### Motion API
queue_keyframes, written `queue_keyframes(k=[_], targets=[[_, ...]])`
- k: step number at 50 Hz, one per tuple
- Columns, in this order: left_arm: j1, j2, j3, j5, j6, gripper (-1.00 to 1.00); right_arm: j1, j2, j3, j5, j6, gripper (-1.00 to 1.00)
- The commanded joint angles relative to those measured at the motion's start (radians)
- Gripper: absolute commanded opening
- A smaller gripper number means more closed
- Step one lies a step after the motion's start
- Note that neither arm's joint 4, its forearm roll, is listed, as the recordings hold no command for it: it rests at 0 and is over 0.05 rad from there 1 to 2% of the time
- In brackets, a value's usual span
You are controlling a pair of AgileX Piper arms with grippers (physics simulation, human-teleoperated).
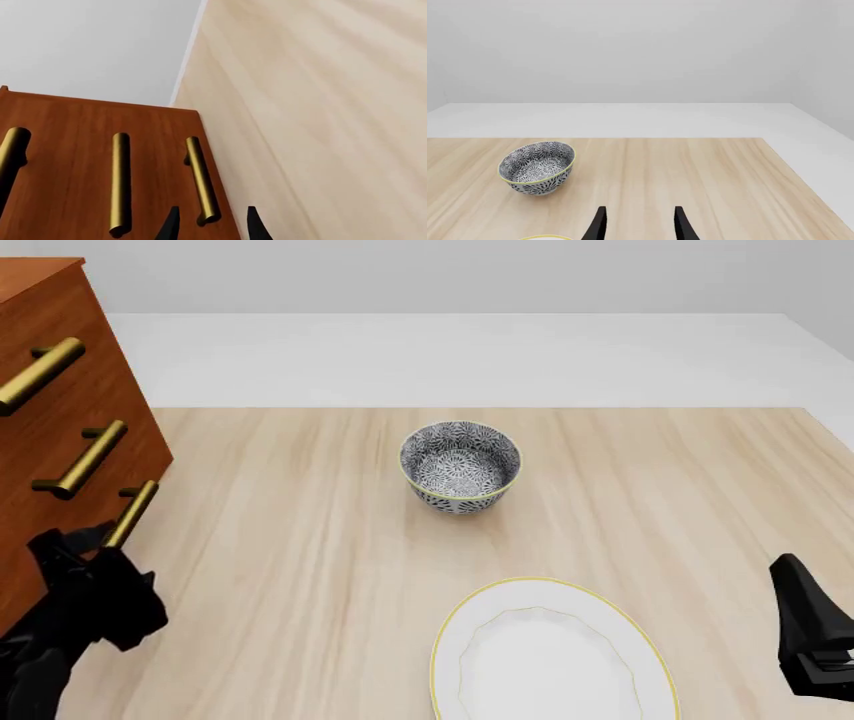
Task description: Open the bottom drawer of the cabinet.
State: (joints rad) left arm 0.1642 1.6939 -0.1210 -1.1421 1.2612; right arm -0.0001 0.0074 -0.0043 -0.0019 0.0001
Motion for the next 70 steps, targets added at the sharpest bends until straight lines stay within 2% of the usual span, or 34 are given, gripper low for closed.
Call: queue_keyframes(k=[1,22,47,52,70], targets=[[0.005,0.024,-0.021,0.001,0.007,1.00,0.000,0.000,0.000,0.000,0.000,1.00],[0.030,0.104,-0.050,-0.039,0.012,1.00,0.000,0.000,0.000,0.000,0.000,1.00],[0.060,0.104,-0.088,0.017,-0.004,1.00,0.000,0.000,0.000,0.000,0.000,1.00],[0.074,0.140,-0.093,-0.011,0.006,1.00,0.000,0.000,0.000,0.000,0.000,1.00],[0.078,0.144,-0.119,0.016,0.007,1.00,0.000,0.000,0.000,0.000,0.000,1.00]])
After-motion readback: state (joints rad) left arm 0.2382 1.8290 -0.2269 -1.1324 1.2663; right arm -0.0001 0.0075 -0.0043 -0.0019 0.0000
